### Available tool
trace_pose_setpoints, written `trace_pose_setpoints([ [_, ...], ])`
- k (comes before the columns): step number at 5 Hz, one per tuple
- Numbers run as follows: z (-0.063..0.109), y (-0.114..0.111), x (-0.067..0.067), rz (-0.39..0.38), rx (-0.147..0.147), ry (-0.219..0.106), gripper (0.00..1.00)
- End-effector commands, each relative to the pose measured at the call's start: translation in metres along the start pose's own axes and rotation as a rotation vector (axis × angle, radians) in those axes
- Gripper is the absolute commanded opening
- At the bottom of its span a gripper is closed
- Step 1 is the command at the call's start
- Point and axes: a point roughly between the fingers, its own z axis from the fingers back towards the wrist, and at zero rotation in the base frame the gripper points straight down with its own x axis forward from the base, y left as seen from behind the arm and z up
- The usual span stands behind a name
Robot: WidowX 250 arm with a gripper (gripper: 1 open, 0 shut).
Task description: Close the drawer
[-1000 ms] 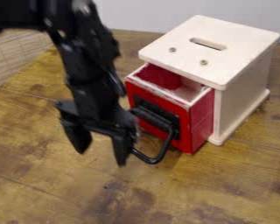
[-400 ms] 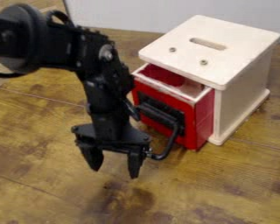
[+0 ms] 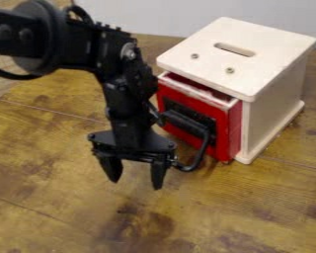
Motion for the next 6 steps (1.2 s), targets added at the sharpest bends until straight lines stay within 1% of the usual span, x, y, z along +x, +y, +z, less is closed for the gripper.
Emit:
trace_pose_setpoints([
  [1, 0.022, -0.003, 0.024, 0.087, -0.028, -0.085, 1.0],
  [2, 0.023, 0.007, 0.034, 0.189, -0.02, -0.09, 1.0],
  [3, 0.021, 0.009, 0.036, 0.264, -0.006, -0.093, 1.0],
  [4, 0.02, 0.01, 0.035, 0.312, 0.016, -0.097, 1.0],
  [5, 0.017, 0.009, 0.034, 0.318, 0.029, -0.101, 1.0],
  [6, 0.017, 0.017, 0.035, 0.324, 0.038, -0.105, 1.0],
])
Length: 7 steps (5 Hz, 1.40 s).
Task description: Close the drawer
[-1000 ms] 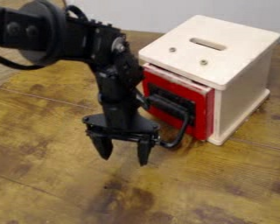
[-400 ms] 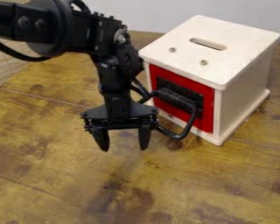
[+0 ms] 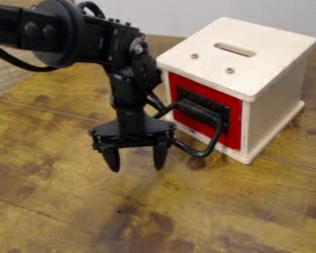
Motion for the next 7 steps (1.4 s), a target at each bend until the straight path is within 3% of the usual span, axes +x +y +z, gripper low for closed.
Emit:
trace_pose_setpoints([
  [1, 0.019, 0.008, 0.015, 0.012, -0.024, -0.064, 1.0],
  [3, 0.03, 0.027, 0.024, -0.136, -0.044, -0.077, 1.0],
  [5, 0.038, 0.015, 0.017, -0.314, -0.07, -0.085, 1.0],
  [6, 0.033, 0.012, 0.014, -0.347, -0.078, -0.082, 1.0],
  [7, 0.032, 0.014, 0.013, -0.324, -0.086, -0.086, 1.0],
])
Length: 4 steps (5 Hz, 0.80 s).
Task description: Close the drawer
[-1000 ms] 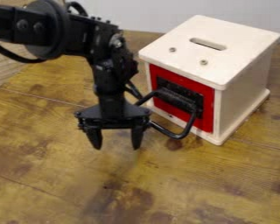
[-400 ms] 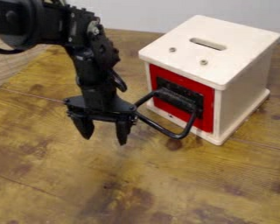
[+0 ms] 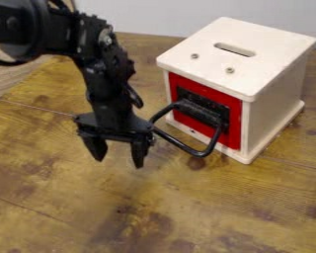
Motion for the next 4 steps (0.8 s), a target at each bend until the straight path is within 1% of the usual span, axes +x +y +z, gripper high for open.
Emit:
trace_pose_setpoints([
  [1, 0.033, -0.003, 0.009, 0.016, -0.036, -0.095, 1.0],
  [2, 0.029, -0.002, 0.0, -0.013, -0.049, -0.098, 1.0],
  [3, 0.057, 0.009, -0.001, -0.004, -0.089, -0.13, 1.0],
  [4, 0.094, 0.015, 0.012, 0.016, -0.129, -0.16, 1.0],
])
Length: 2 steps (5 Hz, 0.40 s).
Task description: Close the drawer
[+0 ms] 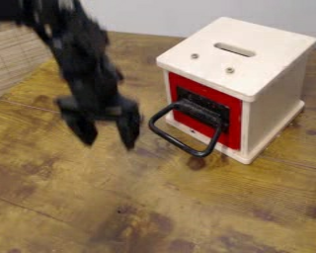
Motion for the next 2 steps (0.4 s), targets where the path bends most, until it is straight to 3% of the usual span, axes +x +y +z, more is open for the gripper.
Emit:
trace_pose_setpoints([
  [1, 0.077, 0.016, 0.031, 0.046, -0.041, -0.118, 1.0],
  [2, 0.104, 0.033, 0.035, 0.183, -0.028, -0.153, 1.0],
])
